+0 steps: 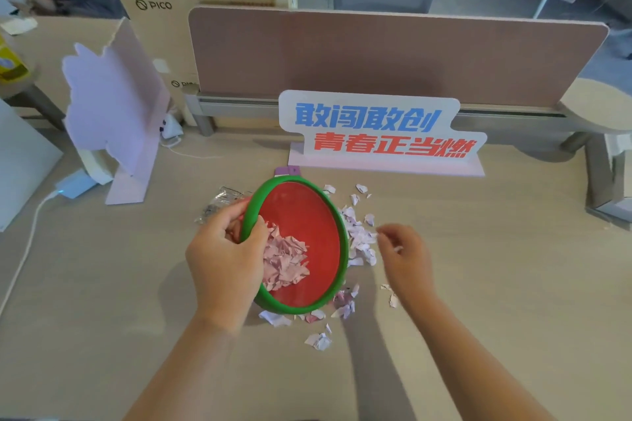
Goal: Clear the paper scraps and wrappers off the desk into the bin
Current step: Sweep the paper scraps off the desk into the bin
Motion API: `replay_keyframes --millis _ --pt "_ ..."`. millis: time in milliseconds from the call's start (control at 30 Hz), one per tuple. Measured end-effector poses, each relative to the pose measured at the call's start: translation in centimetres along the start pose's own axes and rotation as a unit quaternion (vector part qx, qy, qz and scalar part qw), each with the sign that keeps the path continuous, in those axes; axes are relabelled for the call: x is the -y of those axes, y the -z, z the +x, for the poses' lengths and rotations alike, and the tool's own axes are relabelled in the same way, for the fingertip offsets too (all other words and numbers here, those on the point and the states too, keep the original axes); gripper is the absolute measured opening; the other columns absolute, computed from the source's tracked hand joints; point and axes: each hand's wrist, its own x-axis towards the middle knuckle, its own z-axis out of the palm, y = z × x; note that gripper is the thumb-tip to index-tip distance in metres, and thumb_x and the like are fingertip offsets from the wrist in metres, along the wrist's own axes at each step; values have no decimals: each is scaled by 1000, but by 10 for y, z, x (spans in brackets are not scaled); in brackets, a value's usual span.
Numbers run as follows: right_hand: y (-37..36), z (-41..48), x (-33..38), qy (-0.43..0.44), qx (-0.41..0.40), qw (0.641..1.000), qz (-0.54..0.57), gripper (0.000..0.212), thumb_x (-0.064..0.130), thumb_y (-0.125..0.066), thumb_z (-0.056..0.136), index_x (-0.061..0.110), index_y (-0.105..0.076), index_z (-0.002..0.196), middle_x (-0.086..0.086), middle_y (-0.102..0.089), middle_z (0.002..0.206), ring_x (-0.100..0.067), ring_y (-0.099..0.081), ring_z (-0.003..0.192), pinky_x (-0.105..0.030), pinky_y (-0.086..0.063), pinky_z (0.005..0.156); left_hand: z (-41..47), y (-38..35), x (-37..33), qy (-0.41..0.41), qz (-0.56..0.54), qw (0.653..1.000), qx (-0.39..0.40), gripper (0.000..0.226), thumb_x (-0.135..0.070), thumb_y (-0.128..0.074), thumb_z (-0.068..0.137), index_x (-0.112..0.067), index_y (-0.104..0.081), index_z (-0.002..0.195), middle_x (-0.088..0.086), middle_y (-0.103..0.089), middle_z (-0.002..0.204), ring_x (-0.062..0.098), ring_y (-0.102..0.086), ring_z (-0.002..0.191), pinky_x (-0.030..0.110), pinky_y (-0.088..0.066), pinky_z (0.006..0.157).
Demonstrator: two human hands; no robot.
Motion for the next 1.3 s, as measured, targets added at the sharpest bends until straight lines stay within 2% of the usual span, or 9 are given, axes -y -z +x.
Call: replay_keyframes --millis 167,367,533,667,800,900,1000,1133,1300 --pt "21 0 -92 -47 235 952 -190 35 8 -70 72 15 -65 106 -3 -49 102 -26 -57 97 -23 -37 78 -3 -5 -4 -34 15 999 15 39 -10 -69 77 -48 -60 81 -15 -66 74 6 -60 72 7 -45 61" --pt "7 7 -105 70 307 919 -238 37 9 -60 73 26 -63 107 3 -45 108 -16 -49 101 -21 -35 80 -2 -17 -1 -32 17 999 35 37 -11 -69 76 -47 -61 82 -1 -66 71 18 -59 67 21 -48 62" --pt "-4 3 -111 128 280 923 -233 6 10 -53 78 12 -57 77 7 -43 77 -19 -46 76 -25 -32 63 -3 -22 -1 -35 19 998 43 39 -11 -69 76 -48 -60 82 1 -63 67 15 -54 61 15 -44 58" --pt "-12 -6 -118 132 223 933 -250 9 10 -45 73 10 -51 67 15 -30 62 -18 -39 63 -11 -16 51 -1 -23 -1 -28 15 999 37 39 -9 -68 76 -46 -62 84 2 -65 68 18 -56 63 27 -49 61" --pt "-18 -18 -119 140 188 933 -272 13 7 -41 69 14 -48 61 6 -43 58 -15 -40 49 -11 -14 45 0 -22 -2 -26 9 999 34 39 -10 -69 77 -47 -61 83 -1 -68 72 19 -61 68 26 -52 61" --pt "-20 -18 -109 52 163 959 -227 21 1 -45 76 16 -47 61 2 -46 63 -27 -51 62 -24 -27 49 0 -21 -3 -25 3 999 33 43 -7 -69 77 -49 -59 77 -7 -68 70 15 -61 71 15 -50 57" --pt "-19 -11 -76 -63 83 990 -98 28 -2 -49 83 17 -46 63 -1 -51 67 -23 -47 67 -18 -31 53 0 -19 -2 -25 -2 999 33 46 -5 -69 77 -49 -57 74 -4 -65 67 16 -58 72 15 -47 56" --pt "-20 -11 8 52 20 998 11 19 -2 -59 80 13 -57 69 5 -58 68 -11 -51 65 -8 -36 60 0 -18 -2 -25 -4 999 28 46 -4 -69 77 -49 -57 76 -6 -63 65 11 -57 69 11 -45 55" --pt "-44 -11 44 196 117 973 -19 5 5 -64 78 7 -68 77 -4 -67 77 -11 -54 76 -10 -41 70 -2 -19 -5 -18 -21 999 33 47 -5 -68 77 -50 -58 75 -9 -64 64 2 -54 61 7 -42 55"
